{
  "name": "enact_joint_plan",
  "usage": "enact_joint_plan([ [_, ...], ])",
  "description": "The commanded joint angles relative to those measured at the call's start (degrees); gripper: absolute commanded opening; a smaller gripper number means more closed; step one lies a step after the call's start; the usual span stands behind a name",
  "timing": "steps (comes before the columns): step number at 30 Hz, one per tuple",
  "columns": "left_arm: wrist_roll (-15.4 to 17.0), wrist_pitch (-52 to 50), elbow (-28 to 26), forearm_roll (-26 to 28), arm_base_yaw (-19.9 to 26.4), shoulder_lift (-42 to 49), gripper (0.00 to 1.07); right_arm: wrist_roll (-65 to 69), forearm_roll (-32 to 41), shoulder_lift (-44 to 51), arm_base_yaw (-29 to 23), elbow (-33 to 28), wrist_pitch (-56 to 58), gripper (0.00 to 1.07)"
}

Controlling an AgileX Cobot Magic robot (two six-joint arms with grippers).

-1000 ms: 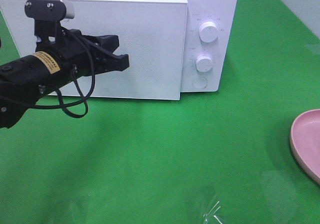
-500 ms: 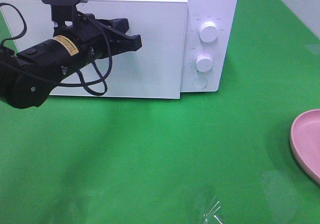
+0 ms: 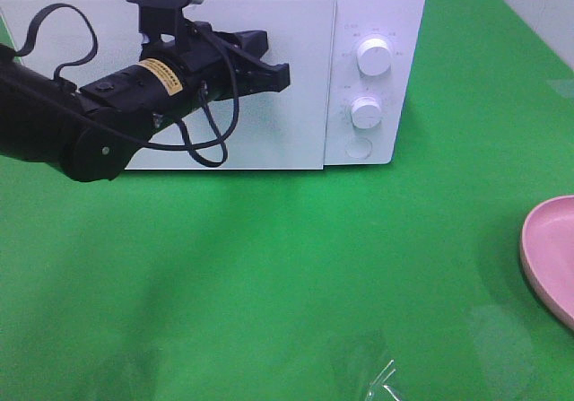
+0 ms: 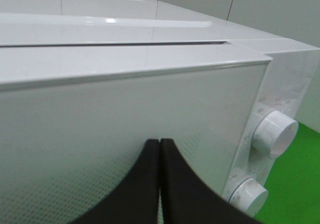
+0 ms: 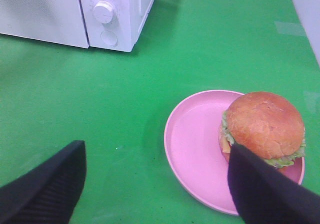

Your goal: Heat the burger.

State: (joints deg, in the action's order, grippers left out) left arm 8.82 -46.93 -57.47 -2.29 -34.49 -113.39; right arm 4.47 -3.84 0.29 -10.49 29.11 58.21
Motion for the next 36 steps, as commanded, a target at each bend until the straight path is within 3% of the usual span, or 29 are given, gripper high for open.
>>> enact_joint_plan([
  [1,-0.6,-0.2,-2.5,6.4,1.4,-0.6,0.0,0.0,-0.3,1.4,0.4,-0.1,-0.6,0.75],
  [4,-2.4,1.1,-3.9,6.8,1.4,-1.1,0.0,0.0,-0.3,1.4,0.4,-0.1,-0.6,0.75],
  [13,-1.9,3.6,-3.1,5.1,0.3,-0.1,0.0,0.0,-0.3,1.4,0.4,-0.1,-0.6,0.75],
  [21,-2.1,9.7,5.2,3.8,-5.3,6.6,0.01,0.0,-0.3,1.4,0.4,-0.1,-0.6,0.75],
  [22,-2.1,12.3,7.4,2.3,-6.5,7.7,0.13,0.0,-0.3,1.4,0.4,-0.1,-0.6,0.75],
  [23,-2.1,12.3,7.4,2.3,-6.5,7.7,0.13,0.0,-0.3,1.4,0.4,-0.1,-0.6,0.75],
  [24,-2.1,14.0,8.3,1.4,-6.9,8.1,0.24,0.0,-0.3,1.4,0.4,-0.1,-0.6,0.75],
  [25,-2.1,17.8,9.7,-0.1,-7.8,8.9,0.51,0.0,-0.3,1.4,0.4,-0.1,-0.6,0.75],
  [26,-2.1,17.8,9.7,-0.1,-7.8,8.9,0.51,0.0,-0.3,1.4,0.4,-0.1,-0.6,0.75],
  [27,-2.1,22.7,10.1,-0.6,-8.6,9.5,0.81,0.0,-0.3,1.4,0.4,-0.1,-0.6,0.75],
  [28,-2.1,22.7,10.1,-0.6,-8.6,9.5,0.81,0.0,-0.3,1.4,0.4,-0.1,-0.6,0.75],
  [29,-1.9,26.2,10.1,-0.6,-9.1,9.8,0.95,0.0,-0.3,1.4,0.4,-0.1,-0.6,0.75],
  [30,-1.9,33.0,10.1,-0.6,-9.7,10.8,1.01,0.1,-0.3,1.4,0.4,-0.1,-0.6,0.75],
  [36,-1.9,46.5,10.1,-0.5,-9.7,14.4,1.0,0.1,-0.3,1.4,0.4,-0.1,-0.6,0.75],
])
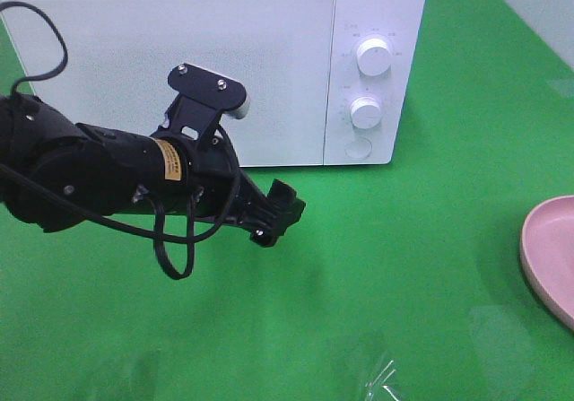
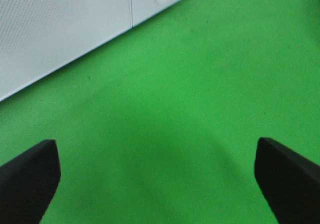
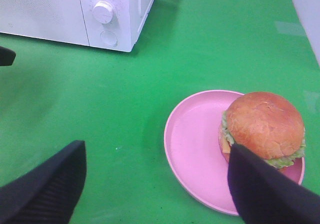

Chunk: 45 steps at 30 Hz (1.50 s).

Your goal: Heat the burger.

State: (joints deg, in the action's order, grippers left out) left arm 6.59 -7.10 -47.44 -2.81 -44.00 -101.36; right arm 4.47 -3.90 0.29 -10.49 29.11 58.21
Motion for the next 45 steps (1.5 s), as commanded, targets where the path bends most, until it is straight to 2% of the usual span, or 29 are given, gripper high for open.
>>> enact_joint_plan([
  [1,0.1,10.7,0.1,-0.1,-0.2,4.6,1.0,0.1,-0.3,1.4,0.4,-0.1,-0.6,0.75],
  [11,0.1,21.1,0.1,-0.2,-0.2,14.5,1.0,0.1,-0.3,1.4,0.4,-0.1,-0.6,0.75],
  [13,0.3,28.1,0.1,0.2,-0.2,17.7,1.0,0.1,-0.3,1.4,0.4,-0.1,-0.6,0.75],
  [14,0.3,28.1,0.1,0.2,-0.2,17.7,1.0,0.1,-0.3,1.4,0.4,-0.1,-0.6,0.75],
  [15,0.3,34.2,0.1,0.9,-0.2,20.1,1.0,0.1,-0.3,1.4,0.4,-0.1,-0.6,0.75],
  [21,1.8,43.7,0.1,1.3,1.7,24.2,0.99,0.1,-0.3,1.4,0.4,-0.1,-0.6,0.75],
  [22,2.7,46.8,0.1,1.3,4.2,25.3,0.99,0.1,-0.3,1.4,0.4,-0.1,-0.6,0.75],
  [23,2.7,46.8,0.1,1.3,4.2,25.3,0.99,0.1,-0.3,1.4,0.4,-0.1,-0.6,0.75],
  [24,3.2,49.4,0.1,1.5,6.8,26.3,0.99,0.1,-0.3,1.4,0.4,-0.1,-0.6,0.75],
  [26,3.2,50.9,0.1,1.7,8.5,26.7,0.99,0.1,-0.3,1.4,0.4,-0.1,-0.6,0.75],
  [27,3.1,53.7,0.1,1.7,11.9,27.7,0.99,0.1,-0.3,1.4,0.4,-0.1,-0.6,0.75],
  [28,3.1,53.7,0.1,1.7,11.9,27.7,0.99,0.1,-0.3,1.4,0.4,-0.1,-0.6,0.75],
  [29,2.9,56.7,0.1,1.7,15.5,28.5,0.99,0.0,-0.3,1.4,0.4,-0.1,-0.6,0.75],
  [30,2.8,57.7,0.1,1.6,17.0,28.9,0.99,0.0,-0.3,1.4,0.4,-0.1,-0.6,0.75],
  [31,2.8,57.7,0.1,1.6,17.0,28.9,0.99,0.0,-0.3,1.4,0.4,-0.1,-0.6,0.75],
  [32,2.7,59.8,0.1,1.6,20.5,29.9,0.99,0.0,-0.3,1.4,0.4,-0.1,-0.6,0.75],
  [33,2.7,59.8,0.1,1.6,20.5,29.9,0.99,0.0,-0.3,1.4,0.4,-0.1,-0.6,0.75],
  [35,2.6,64.1,0.2,1.7,27.6,32.2,0.99,0.0,-0.3,1.4,0.4,-0.1,-0.6,0.75],
  [38,2.4,65.1,0.2,1.4,29.3,32.9,0.99,0.0,-0.3,1.4,0.4,-0.1,-0.6,0.75],
  [40,1.0,69.0,0.2,1.7,35.2,35.5,0.99,0.0,-0.3,1.4,0.4,-0.1,-0.6,0.75],
  [41,1.0,69.0,0.2,1.7,35.2,35.5,0.99,0.0,-0.3,1.4,0.4,-0.1,-0.6,0.75],
  [42,-0.4,70.8,0.2,1.7,38.3,37.0,0.99,0.0,-0.3,1.4,0.4,-0.1,-0.6,0.75],
  [45,-1.3,71.5,0.2,1.7,39.8,37.8,0.99,0.0,-0.3,1.4,0.4,-0.1,-0.6,0.75],
])
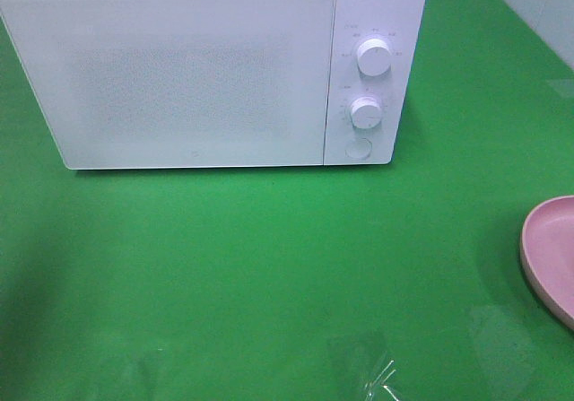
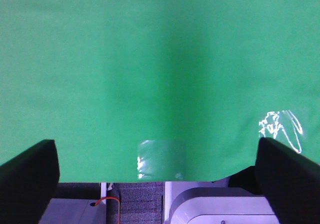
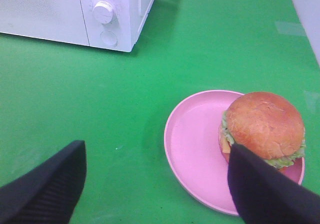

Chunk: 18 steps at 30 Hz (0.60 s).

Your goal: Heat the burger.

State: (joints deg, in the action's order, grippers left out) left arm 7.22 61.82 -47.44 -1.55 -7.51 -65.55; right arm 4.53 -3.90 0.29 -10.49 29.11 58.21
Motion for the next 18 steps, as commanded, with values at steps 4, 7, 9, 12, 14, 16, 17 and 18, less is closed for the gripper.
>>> enact_joint_plan([
  [4,-2.8,2.9,1.8,1.9,8.0,8.3,0.99,0.0,-0.3,1.4,0.4,-0.1,-0.6,0.75],
  [7,-2.8,2.9,2.5,1.9,8.1,9.6,0.99,0.0,-0.3,1.4,0.4,-0.1,-0.6,0.75],
  [9,-2.9,2.9,4.3,1.5,8.1,12.0,0.99,0.0,-0.3,1.4,0.4,-0.1,-0.6,0.75],
  [12,-3.1,3.0,7.8,0.3,8.1,17.5,0.99,0.0,-0.3,1.4,0.4,-0.1,-0.6,0.75],
  [14,-3.1,2.9,9.3,-0.2,8.1,20.8,0.99,0.0,-0.3,1.4,0.4,-0.1,-0.6,0.75],
  [16,-3.1,2.8,10.0,-0.3,8.1,22.5,0.99,0.0,-0.3,1.4,0.4,-0.1,-0.6,0.75],
  [17,-3.1,2.6,11.5,-0.6,8.1,25.5,0.99,0.0,-0.3,1.4,0.4,-0.1,-0.6,0.75],
  [18,-3.1,2.4,12.9,-0.6,8.1,28.7,0.99,0.0,-0.3,1.4,0.4,-0.1,-0.6,0.75],
])
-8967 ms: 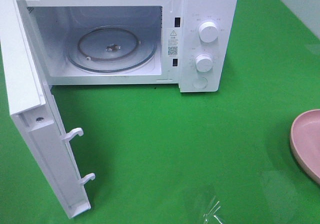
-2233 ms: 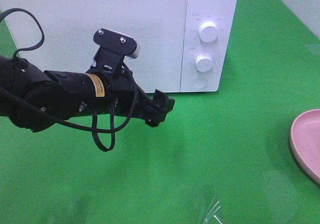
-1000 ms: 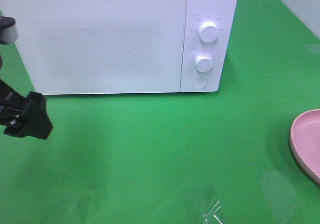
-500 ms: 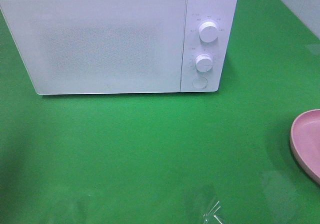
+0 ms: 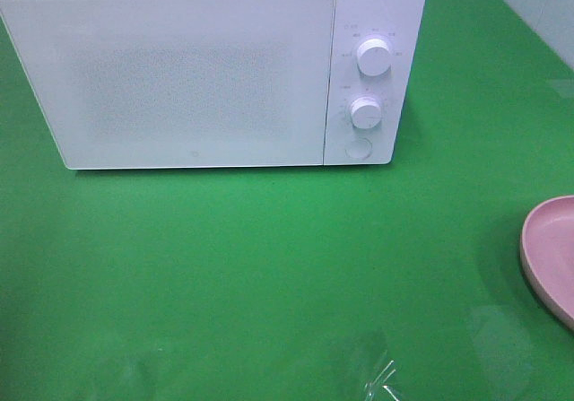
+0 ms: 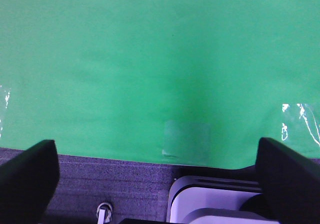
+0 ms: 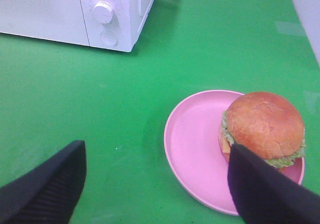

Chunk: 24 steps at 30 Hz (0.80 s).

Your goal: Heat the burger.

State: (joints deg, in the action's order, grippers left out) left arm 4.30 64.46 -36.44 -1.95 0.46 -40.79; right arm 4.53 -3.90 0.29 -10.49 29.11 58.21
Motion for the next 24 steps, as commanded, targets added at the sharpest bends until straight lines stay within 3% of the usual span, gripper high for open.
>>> enact_joint_plan([
  [1,-0.2,-0.2,1.9,-0.2,0.2,4.0,0.99,0.0,-0.3,1.4,0.4,-0.1,-0.6,0.75],
  [9,-0.2,-4.7,7.4,-0.7,0.2,19.1,0.99,-0.1,-0.3,1.4,0.4,-0.1,-0.6,0.75],
  [17,-0.2,-4.6,7.7,-1.0,0.2,35.6,0.99,-0.1,-0.3,1.4,0.4,-0.1,-0.6,0.75],
  [24,-0.2,-4.6,7.7,-1.2,0.2,41.7,0.99,0.0,-0.3,1.4,0.4,-0.1,-0.6,0.75],
])
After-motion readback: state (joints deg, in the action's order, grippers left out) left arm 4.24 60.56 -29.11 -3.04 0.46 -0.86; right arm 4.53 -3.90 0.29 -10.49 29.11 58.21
